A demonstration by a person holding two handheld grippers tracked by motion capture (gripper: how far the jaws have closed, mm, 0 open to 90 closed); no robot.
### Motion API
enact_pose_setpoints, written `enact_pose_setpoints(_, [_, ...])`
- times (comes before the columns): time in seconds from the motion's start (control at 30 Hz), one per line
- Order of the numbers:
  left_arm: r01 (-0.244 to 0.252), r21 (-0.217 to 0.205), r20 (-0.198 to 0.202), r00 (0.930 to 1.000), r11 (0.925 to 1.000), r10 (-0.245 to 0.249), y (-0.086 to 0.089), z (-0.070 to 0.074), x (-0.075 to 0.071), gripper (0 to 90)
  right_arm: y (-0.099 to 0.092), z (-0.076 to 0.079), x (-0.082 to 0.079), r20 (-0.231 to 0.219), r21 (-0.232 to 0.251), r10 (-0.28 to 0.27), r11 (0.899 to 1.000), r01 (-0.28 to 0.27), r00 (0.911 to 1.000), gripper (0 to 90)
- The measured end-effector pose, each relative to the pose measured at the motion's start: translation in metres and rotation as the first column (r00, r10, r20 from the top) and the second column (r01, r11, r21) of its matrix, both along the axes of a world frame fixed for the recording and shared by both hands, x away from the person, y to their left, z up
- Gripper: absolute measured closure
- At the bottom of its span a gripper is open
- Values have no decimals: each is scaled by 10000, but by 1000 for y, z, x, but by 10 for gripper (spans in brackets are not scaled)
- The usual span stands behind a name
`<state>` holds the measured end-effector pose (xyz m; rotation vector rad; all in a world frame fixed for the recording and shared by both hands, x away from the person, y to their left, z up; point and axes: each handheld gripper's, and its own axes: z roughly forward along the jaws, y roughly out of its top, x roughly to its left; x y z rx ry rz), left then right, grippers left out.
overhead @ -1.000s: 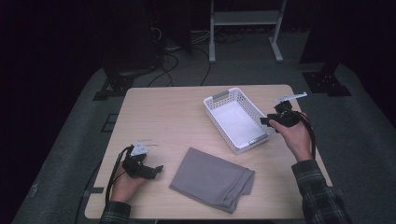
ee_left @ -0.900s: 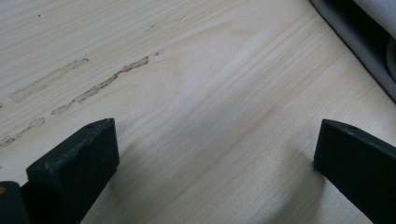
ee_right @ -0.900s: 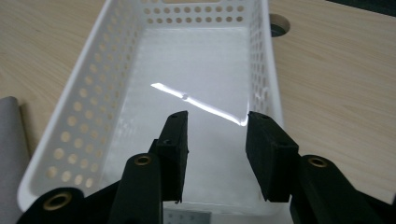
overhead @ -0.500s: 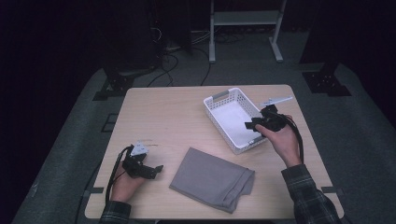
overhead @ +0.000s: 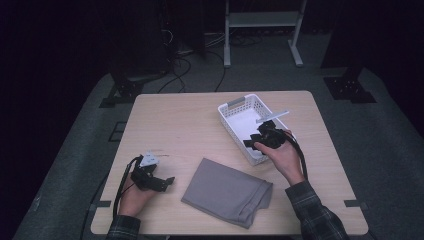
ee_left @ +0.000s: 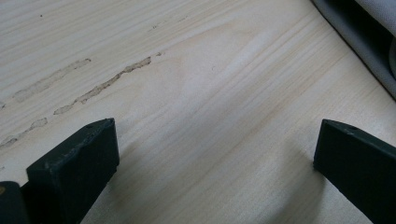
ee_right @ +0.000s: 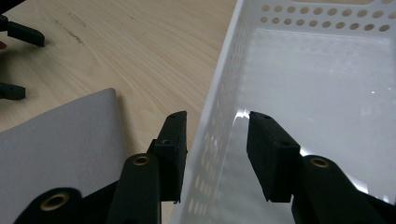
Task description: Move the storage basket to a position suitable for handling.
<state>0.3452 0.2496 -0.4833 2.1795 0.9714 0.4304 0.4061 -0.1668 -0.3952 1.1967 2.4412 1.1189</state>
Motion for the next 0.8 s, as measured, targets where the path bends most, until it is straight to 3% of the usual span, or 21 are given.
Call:
enact_pose_setpoints(0.13, [8, 17, 11, 10000, 10000, -8, 0, 0, 0, 0, 13, -10, 8, -133, -127, 117, 9998, -118, 9998, 595])
enact_pose_setpoints(0.33, [8, 19, 10, 10000, 10000, -8, 0, 0, 0, 0, 19, -19, 16, -305, -395, 17, 9992, -29, 9995, 650])
enact_pose_setpoints(0.8, [-22, 10, -2, 10000, 10000, 22, 0, 0, -1, 0, 28, -19, 22, -553, -617, 95, 9980, -129, 9984, 742])
